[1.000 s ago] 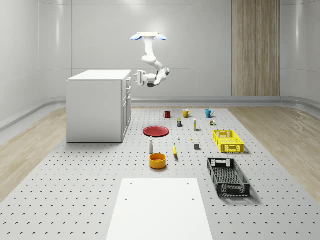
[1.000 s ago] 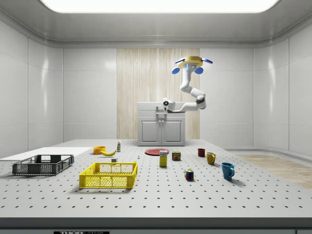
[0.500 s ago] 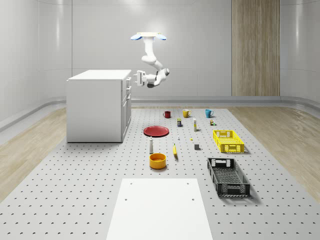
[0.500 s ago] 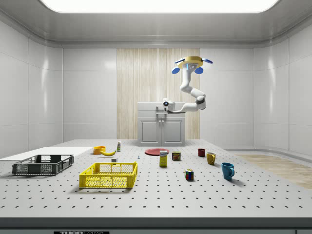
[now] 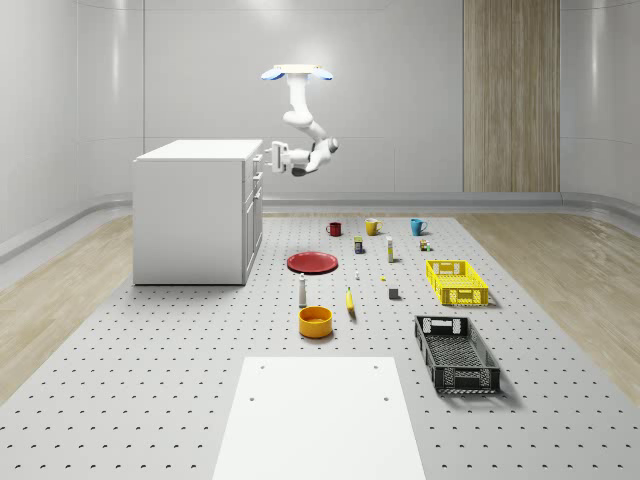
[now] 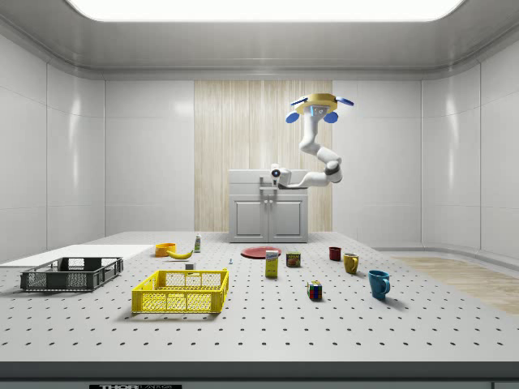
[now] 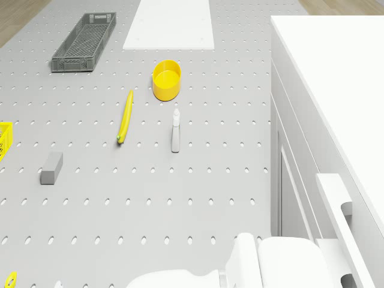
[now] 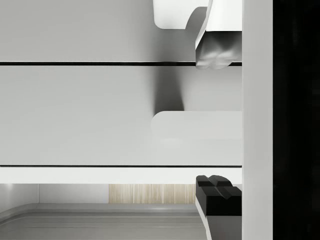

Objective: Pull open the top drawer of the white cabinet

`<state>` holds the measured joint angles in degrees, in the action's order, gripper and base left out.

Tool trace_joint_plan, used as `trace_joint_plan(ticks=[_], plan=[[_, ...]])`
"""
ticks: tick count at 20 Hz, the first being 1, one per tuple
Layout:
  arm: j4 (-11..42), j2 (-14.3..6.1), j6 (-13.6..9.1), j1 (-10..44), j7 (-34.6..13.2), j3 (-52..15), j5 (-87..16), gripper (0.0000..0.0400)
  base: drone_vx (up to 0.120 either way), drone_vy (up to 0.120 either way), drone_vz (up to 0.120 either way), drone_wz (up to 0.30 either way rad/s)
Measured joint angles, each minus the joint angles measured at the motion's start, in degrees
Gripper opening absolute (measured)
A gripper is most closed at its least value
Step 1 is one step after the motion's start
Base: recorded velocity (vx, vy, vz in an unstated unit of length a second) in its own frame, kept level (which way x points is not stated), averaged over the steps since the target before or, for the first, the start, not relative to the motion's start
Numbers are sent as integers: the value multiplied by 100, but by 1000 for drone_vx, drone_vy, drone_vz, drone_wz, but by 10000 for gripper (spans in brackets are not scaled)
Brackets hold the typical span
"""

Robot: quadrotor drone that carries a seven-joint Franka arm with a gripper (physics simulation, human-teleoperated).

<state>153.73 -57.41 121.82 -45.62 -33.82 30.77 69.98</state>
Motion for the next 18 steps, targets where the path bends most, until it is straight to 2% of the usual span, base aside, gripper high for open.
trace_joint_plan(ticks=[13, 18], plan=[[-133, 286, -113, 62, 155, -79, 206, 311, 0, 0, 0, 0], [-320, 555, -220, 22, 269, 21, 248, 312, 0, 0, 0, 0]])
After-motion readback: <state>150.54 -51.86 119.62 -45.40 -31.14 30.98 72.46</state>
